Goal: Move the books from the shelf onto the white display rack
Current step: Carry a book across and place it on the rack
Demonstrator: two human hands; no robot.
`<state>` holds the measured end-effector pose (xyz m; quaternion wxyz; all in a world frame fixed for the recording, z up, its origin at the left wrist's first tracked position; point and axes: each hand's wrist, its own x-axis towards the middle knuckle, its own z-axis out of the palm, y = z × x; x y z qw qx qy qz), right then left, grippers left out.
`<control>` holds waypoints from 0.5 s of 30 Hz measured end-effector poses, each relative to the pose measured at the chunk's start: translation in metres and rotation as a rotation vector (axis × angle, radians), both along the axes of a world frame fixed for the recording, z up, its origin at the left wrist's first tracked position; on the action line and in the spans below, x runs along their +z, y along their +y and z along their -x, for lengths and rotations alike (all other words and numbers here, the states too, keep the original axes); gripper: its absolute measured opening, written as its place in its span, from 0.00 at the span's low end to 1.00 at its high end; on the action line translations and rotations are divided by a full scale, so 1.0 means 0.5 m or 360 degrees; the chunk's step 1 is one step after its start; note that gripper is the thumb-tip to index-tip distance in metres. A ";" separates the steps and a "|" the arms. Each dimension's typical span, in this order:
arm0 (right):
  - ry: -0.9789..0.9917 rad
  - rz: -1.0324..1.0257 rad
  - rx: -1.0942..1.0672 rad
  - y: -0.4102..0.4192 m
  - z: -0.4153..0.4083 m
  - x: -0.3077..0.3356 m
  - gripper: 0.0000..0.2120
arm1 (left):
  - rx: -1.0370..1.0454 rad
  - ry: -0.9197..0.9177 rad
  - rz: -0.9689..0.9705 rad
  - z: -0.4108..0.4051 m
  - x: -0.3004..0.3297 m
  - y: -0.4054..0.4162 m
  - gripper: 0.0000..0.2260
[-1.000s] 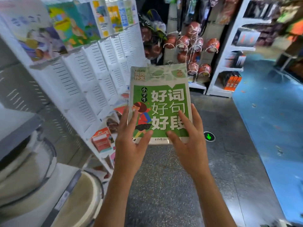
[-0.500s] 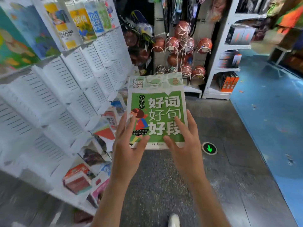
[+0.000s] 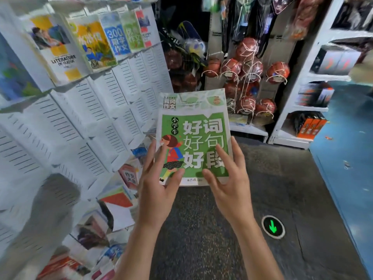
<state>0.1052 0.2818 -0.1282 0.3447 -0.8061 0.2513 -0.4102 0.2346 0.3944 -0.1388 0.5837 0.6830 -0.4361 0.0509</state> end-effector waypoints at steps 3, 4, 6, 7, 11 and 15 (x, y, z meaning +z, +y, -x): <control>-0.0017 0.0010 0.0030 -0.081 -0.063 -0.015 0.30 | 0.0022 0.0035 -0.0013 -0.062 -0.022 -0.079 0.29; -0.0035 0.0007 0.0044 -0.108 -0.086 -0.019 0.30 | 0.0023 0.0039 -0.0022 -0.084 -0.027 -0.107 0.29; -0.0075 -0.0010 0.0070 -0.165 -0.135 -0.026 0.30 | 0.0006 0.0043 -0.0021 -0.134 -0.035 -0.167 0.29; -0.0090 -0.0014 0.0074 -0.196 -0.163 -0.028 0.29 | -0.0009 0.0034 -0.0009 -0.163 -0.038 -0.201 0.29; -0.0139 -0.0009 0.0048 -0.331 -0.288 -0.023 0.29 | -0.0051 -0.0062 0.0042 -0.299 -0.027 -0.348 0.27; -0.0146 0.0003 -0.0009 -0.464 -0.428 0.022 0.29 | -0.0113 -0.0001 0.0056 -0.438 0.025 -0.489 0.28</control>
